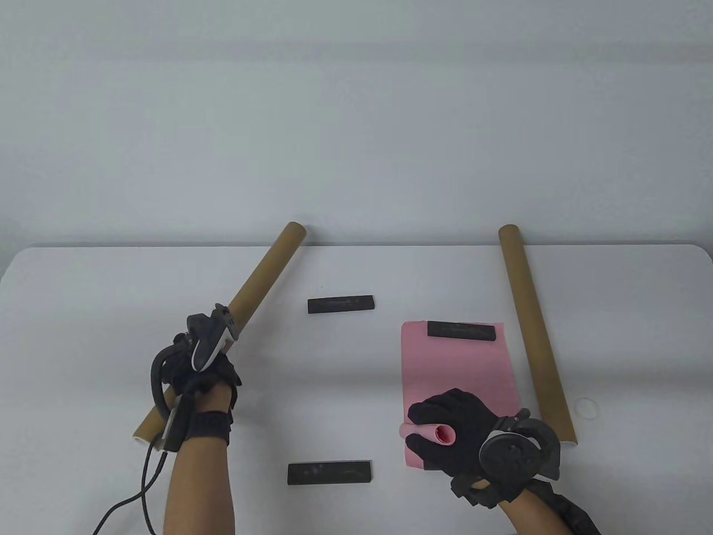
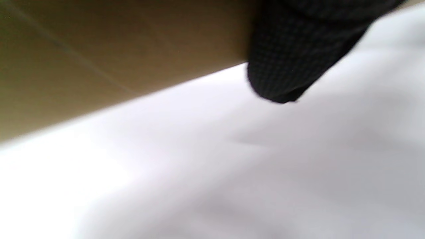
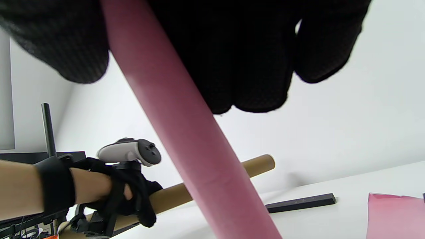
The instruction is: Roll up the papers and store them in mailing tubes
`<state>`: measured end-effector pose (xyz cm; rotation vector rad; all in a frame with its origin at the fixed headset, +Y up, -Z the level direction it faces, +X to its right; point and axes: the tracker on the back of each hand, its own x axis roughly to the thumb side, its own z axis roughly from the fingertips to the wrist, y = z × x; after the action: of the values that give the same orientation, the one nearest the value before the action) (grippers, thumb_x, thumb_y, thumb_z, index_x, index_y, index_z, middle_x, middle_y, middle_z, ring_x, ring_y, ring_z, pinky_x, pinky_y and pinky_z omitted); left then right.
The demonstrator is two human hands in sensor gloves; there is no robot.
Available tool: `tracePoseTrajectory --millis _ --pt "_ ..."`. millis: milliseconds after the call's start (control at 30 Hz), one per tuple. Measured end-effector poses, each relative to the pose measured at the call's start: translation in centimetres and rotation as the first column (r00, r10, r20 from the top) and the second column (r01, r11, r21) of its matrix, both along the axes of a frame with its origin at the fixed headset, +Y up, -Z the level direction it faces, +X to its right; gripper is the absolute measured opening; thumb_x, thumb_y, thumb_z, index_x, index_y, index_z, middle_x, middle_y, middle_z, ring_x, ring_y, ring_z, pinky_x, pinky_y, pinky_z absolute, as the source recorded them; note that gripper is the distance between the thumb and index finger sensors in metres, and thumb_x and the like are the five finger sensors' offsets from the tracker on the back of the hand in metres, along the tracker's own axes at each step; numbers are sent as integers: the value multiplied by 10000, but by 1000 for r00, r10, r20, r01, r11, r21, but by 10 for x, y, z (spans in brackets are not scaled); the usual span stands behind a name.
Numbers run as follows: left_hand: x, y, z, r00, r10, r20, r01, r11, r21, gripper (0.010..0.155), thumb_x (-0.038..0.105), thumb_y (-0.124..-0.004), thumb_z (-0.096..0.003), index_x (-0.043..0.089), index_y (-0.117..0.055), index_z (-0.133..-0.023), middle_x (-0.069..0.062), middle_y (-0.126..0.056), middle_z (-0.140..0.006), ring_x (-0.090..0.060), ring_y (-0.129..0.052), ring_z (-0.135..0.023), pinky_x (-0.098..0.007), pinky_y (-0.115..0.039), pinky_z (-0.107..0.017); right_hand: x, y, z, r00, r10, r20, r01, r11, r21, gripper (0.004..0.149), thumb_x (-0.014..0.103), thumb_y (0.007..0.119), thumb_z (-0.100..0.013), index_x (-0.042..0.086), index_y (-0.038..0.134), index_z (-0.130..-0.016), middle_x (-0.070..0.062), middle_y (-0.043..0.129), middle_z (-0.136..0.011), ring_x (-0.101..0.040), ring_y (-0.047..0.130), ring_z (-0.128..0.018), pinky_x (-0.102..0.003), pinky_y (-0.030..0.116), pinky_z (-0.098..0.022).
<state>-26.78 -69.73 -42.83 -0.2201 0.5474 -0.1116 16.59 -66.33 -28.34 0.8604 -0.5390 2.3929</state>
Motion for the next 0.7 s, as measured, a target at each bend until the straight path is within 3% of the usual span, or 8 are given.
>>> tracePoseTrajectory --millis 167,267,367,500,633,700 --pt "6 19 33 973 -220 66 204 960 191 792 443 -1017 -311 501 -583 -971 15 -670 -974 -204 -919 -838 -619 -707 -727 8 2 -4 999 -26 29 27 1000 -9 592 601 850 -437 141 949 -796 -104 1012 -718 -365 1030 -619 -632 809 -554" --pt "11 23 56 969 -228 93 189 932 311 784 428 -1017 -306 520 -594 -960 35 -670 -991 -228 -870 -905 -673 -607 -738 15 3 -8 997 -54 50 54 998 -19 588 599 850 -440 141 950 -796 -106 1012 -718 -368 1029 -618 -634 808 -552" --pt "19 24 75 956 -249 154 163 890 427 776 420 -1024 -299 532 -614 -949 62 -726 -989 -258 -870 -955 -706 -608 -713 26 5 -12 994 -79 80 82 996 -24 591 599 851 -439 139 951 -795 -106 1014 -716 -369 1031 -615 -634 809 -549" --pt "25 32 88 924 -271 268 109 862 496 773 392 -1037 -291 535 -637 -937 77 -735 -990 -248 -872 -968 -717 -596 -710 52 8 -20 971 -191 146 198 979 -41 590 598 851 -442 134 951 -794 -110 1014 -714 -372 1032 -610 -636 810 -542" --pt "30 39 98 881 -343 325 118 826 551 770 383 -1036 -288 540 -641 -929 89 -727 -990 -255 -851 -983 -727 -568 -705 86 11 -28 891 -376 255 395 918 -26 589 585 852 -453 127 938 -812 -118 1000 -736 -383 1019 -631 -644 796 -547" --pt "30 38 99 869 -330 368 81 829 553 769 381 -1035 -289 543 -639 -927 89 -722 -992 -257 -837 -991 -728 -558 -705 106 10 -30 798 -517 311 547 837 -12 586 559 863 -460 120 916 -843 -132 974 -776 -407 992 -670 -666 761 -566"
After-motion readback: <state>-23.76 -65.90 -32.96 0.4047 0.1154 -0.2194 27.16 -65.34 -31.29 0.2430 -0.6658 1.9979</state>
